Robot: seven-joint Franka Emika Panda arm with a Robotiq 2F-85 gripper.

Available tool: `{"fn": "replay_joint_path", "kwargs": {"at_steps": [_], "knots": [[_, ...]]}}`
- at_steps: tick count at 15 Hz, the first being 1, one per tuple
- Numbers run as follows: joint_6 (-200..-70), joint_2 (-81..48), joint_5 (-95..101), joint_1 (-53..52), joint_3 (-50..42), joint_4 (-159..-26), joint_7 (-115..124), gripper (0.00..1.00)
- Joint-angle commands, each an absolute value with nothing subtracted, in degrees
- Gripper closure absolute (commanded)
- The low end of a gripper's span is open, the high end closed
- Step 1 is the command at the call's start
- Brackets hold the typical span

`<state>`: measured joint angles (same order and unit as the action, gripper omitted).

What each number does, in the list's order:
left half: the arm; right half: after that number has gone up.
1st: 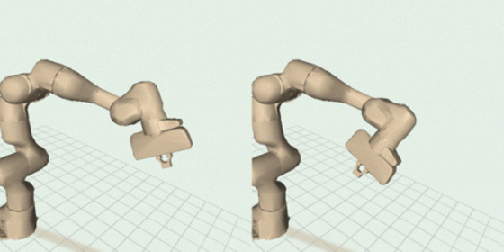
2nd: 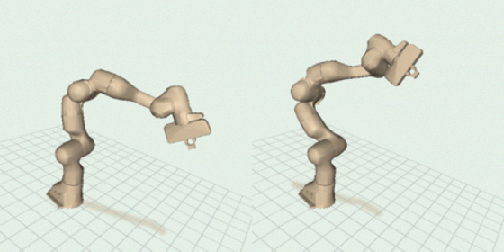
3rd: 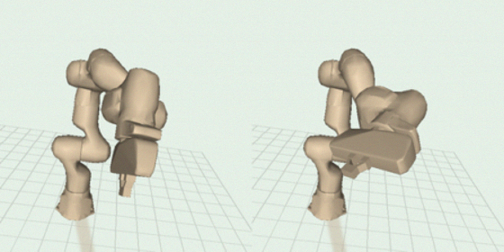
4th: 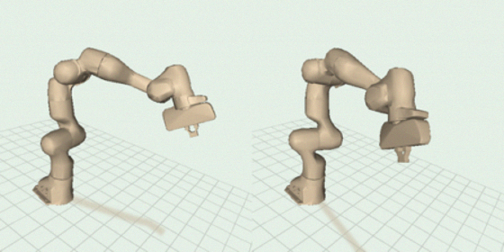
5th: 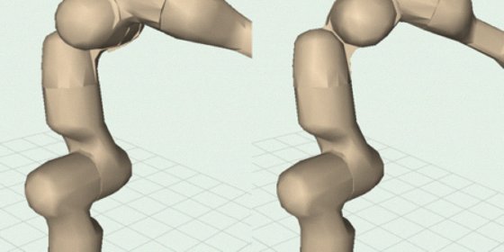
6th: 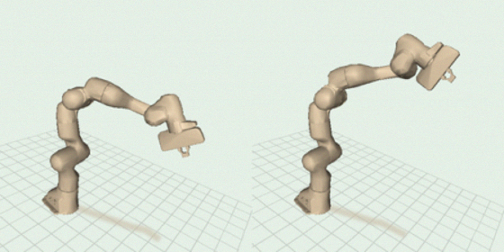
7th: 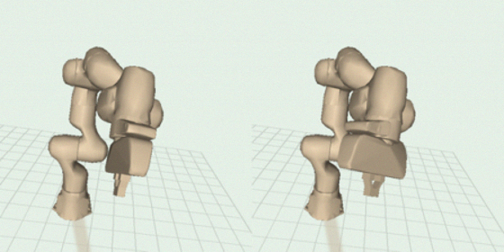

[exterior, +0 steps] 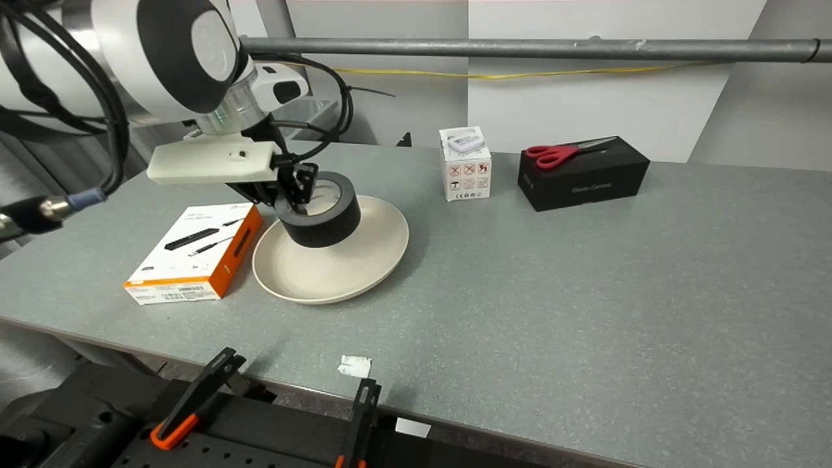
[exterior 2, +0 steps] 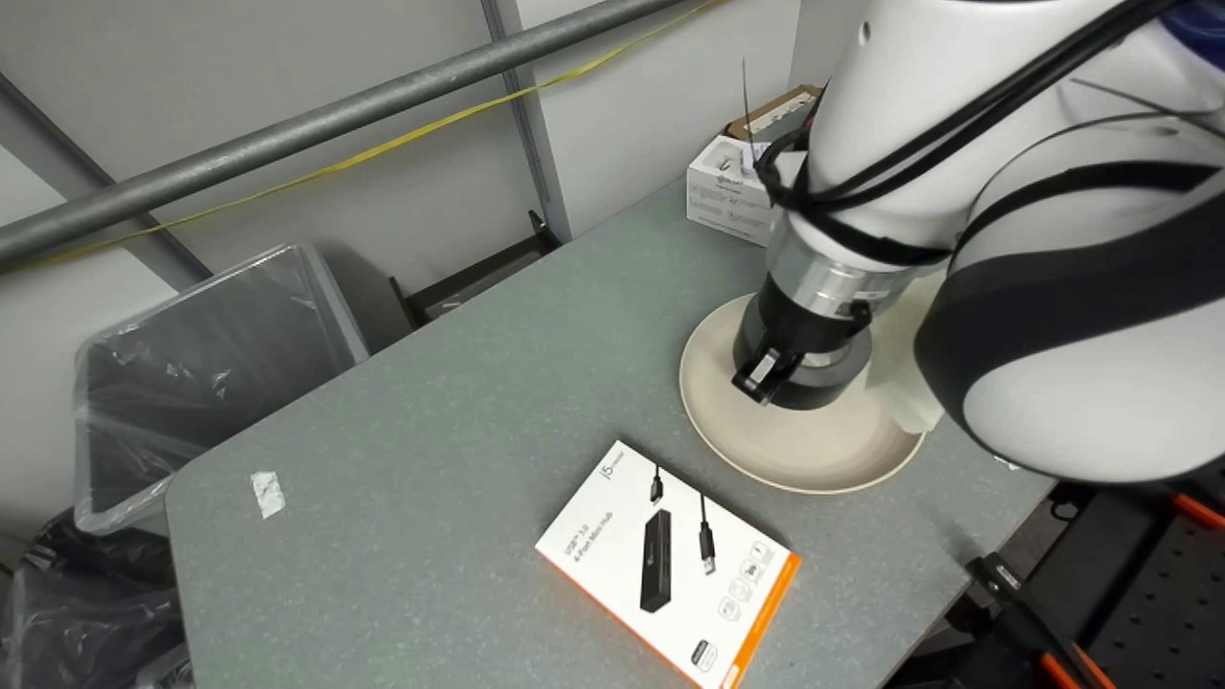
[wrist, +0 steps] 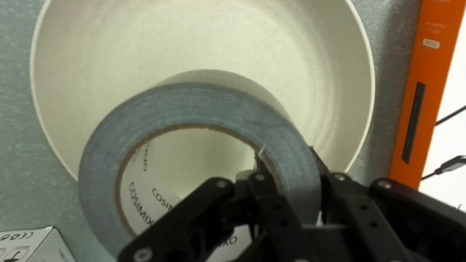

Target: Pick up the black tape from the table and put it in the plate.

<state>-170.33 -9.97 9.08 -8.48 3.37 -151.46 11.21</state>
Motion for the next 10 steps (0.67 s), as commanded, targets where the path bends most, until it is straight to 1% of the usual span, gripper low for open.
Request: {"fn": "replay_joint_path", "kwargs": {"at_steps": [1,8,9,10], "knots": [[-170.19,-16.12,11.87,-8.69,2.17,-146.59,9.59,0.94],[-169.59,-22.68,11.67,-12.47,-2.78,-142.56,6.96,0.94],[-169.50,-23.11,11.62,-12.99,-3.32,-142.31,6.95,0.49],[-169.45,-23.49,11.51,-13.43,-3.71,-142.09,6.98,0.47]]}}
